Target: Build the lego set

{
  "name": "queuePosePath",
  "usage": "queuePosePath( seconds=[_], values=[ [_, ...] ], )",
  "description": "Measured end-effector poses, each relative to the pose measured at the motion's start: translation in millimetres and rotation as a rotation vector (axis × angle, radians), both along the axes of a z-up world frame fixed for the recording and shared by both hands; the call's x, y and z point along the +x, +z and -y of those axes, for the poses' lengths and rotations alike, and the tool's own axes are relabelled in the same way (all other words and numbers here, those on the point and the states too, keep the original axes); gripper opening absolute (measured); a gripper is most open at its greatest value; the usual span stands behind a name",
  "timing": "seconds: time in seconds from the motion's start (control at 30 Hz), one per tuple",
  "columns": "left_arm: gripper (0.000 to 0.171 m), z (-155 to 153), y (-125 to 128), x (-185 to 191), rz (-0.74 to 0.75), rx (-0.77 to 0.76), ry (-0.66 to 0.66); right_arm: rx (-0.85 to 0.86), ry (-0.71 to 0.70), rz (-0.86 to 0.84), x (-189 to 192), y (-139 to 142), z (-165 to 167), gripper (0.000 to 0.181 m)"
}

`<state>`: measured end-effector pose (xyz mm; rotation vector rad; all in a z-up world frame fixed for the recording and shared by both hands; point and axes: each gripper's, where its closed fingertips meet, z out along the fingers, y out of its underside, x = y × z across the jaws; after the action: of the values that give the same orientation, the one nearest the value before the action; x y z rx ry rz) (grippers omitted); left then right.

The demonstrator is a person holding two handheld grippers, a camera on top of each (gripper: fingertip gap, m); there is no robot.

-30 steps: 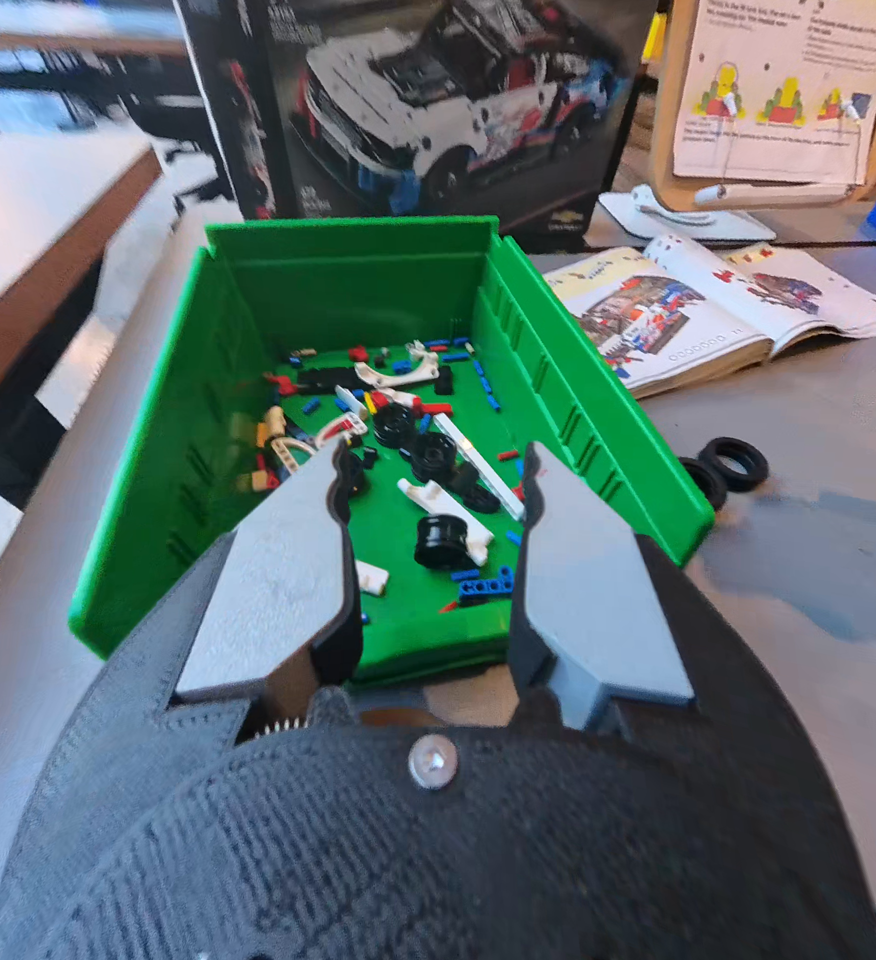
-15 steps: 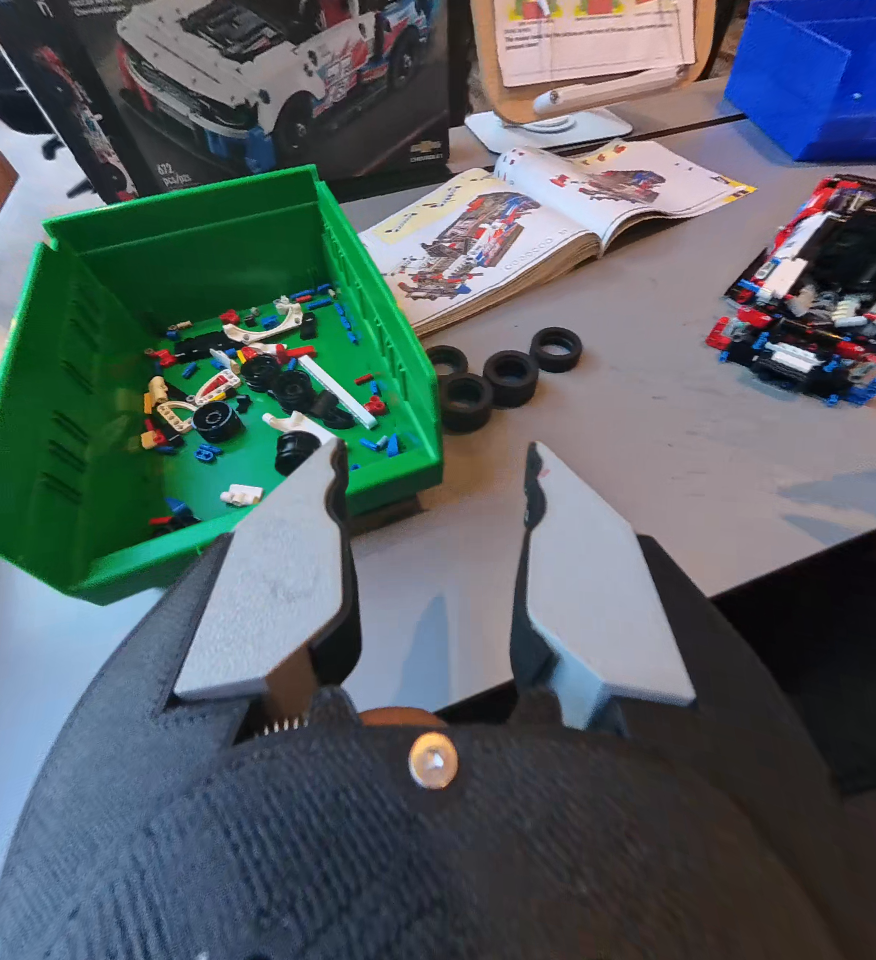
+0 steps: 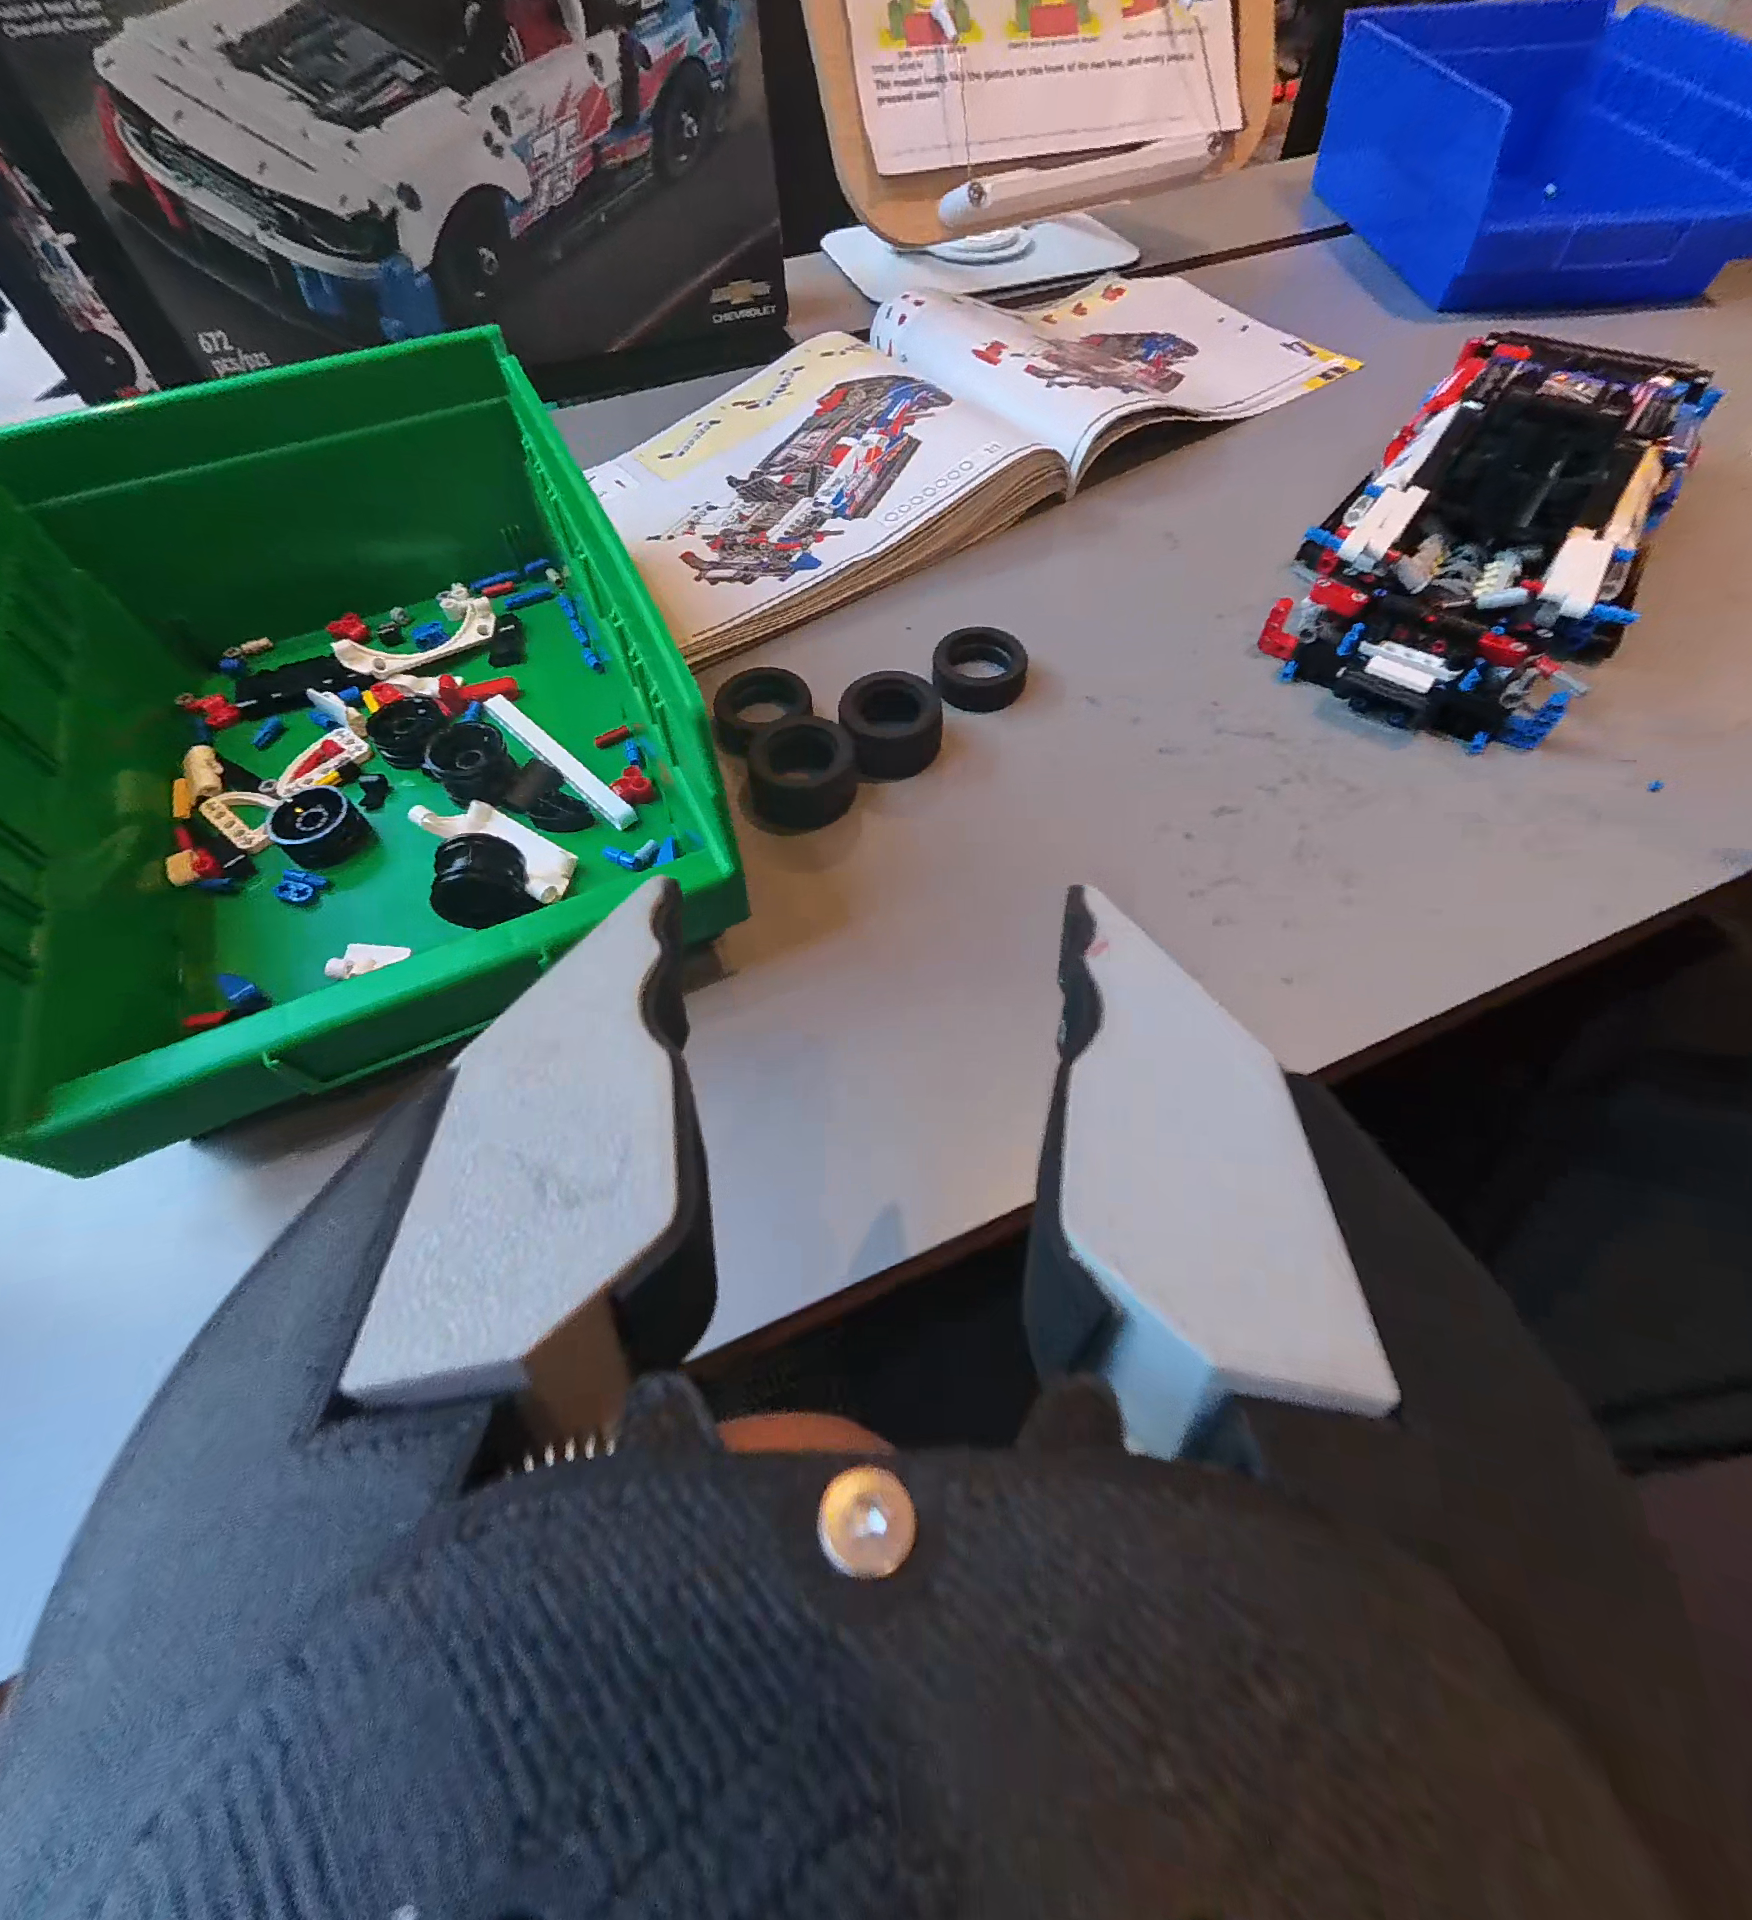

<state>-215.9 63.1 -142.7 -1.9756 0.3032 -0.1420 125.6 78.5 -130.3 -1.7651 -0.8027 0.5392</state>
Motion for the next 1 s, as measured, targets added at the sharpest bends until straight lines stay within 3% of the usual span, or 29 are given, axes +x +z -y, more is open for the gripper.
queuePosePath(
  seconds=[0.1, 0.2, 0.37, 0.47, 0.57, 0.67, 0.7, 0.8, 0.87, 1.0],
  values=[
    [0.069, -4.1, -5.1, -1.2, 0.003, 0.005, -0.008, -0.004, -0.011, -0.023, 4.0, -5.7, -2.6, 0.039],
    [0.068, -9.1, -12.3, -0.1, 0.046, 0.008, -0.024, 0.002, -0.009, 0.008, 1.9, -12.1, -4.0, 0.04],
    [0.067, -20.2, -5.9, -4.9, 0.039, 0.066, -0.057, 0.064, 0.031, 0.104, -26.7, 19.5, -45.8, 0.002],
    [0.066, -30.1, -2.3, -20.1, -0.007, 0.112, -0.039, 0.02, 0.062, 0.255, -70.5, 35.1, -111.7, 0.004],
    [0.064, -42.0, -3.8, -36.3, -0.011, 0.151, -0.027, -0.062, 0.123, 0.348, -131.1, 28.1, -199.4, 0.013],
    [0.059, -54.2, 8.0, -49.2, 0.024, 0.243, -0.041, -0.193, 0.155, 0.451, -190.6, -12.3, -298.6, 0.03],
    [0.056, -57.7, 16.3, -52.9, 0.049, 0.284, -0.049, -0.229, 0.135, 0.526, -200.6, -33.2, -333.5, 0.029],
    [0.055, -69.9, 25.0, -67.6, 0.095, 0.303, -0.055, -0.251, 0.03, 0.834, -190.8, -94.3, -424.3, 0.0],
    [0.055, -76.6, 16.9, -81.8, 0.077, 0.281, -0.03, -0.267, 0.023, 0.938, -178.8, -116.5, -449.7, 0.0],
    [0.054, -84.6, -3.5, -100.0, 0.084, 0.242, 0.009, -0.259, 0.078, 0.912, -174.1, -121.5, -452.9, 0.0]
  ],
)
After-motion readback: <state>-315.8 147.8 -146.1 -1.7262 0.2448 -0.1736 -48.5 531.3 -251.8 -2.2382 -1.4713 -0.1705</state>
